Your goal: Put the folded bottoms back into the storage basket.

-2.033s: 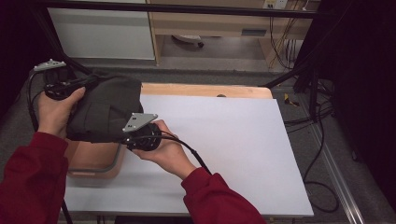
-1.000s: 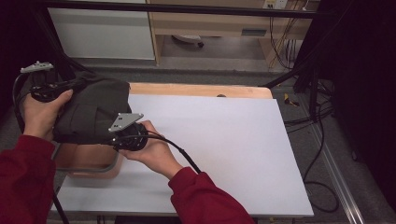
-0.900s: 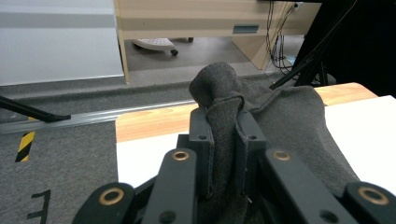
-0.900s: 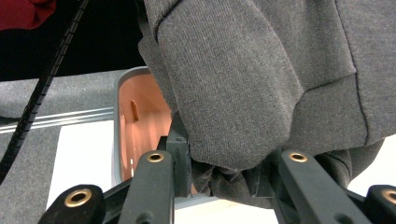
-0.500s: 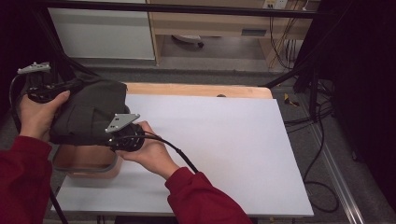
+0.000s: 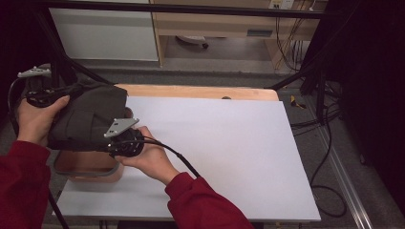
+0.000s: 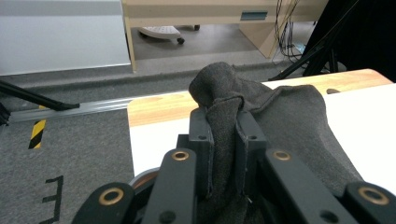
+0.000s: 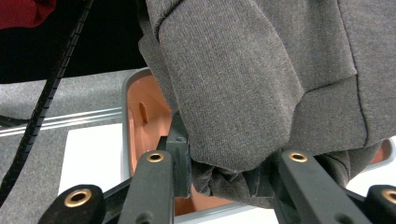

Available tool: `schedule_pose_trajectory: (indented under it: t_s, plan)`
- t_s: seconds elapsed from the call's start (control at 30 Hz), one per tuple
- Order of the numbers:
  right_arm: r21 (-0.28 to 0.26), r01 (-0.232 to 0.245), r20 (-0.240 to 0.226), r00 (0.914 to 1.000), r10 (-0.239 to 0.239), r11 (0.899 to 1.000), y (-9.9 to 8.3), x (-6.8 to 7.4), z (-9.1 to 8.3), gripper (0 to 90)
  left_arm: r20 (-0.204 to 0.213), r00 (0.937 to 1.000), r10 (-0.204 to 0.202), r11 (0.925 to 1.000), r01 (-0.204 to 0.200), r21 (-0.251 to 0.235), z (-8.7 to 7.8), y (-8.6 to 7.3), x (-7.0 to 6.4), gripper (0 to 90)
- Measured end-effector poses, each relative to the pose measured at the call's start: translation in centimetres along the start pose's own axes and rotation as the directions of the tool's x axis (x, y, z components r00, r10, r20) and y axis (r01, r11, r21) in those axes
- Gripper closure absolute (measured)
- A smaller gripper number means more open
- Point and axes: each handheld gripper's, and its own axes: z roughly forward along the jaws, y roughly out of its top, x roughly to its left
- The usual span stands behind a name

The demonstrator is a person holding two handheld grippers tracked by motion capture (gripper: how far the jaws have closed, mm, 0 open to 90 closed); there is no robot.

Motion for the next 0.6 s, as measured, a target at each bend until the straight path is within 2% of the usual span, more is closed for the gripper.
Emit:
schedule_pose_trajectory:
  t_s: [0.6]
  plan:
    - [0.019,-0.018,-0.025,0.9995,0.018,1.000,-0.5,0.3,1.3,67.7,-0.003,1.0000,-0.003,0.9996,0.003,0.029,0.5,-1.2,1.0,79.5]
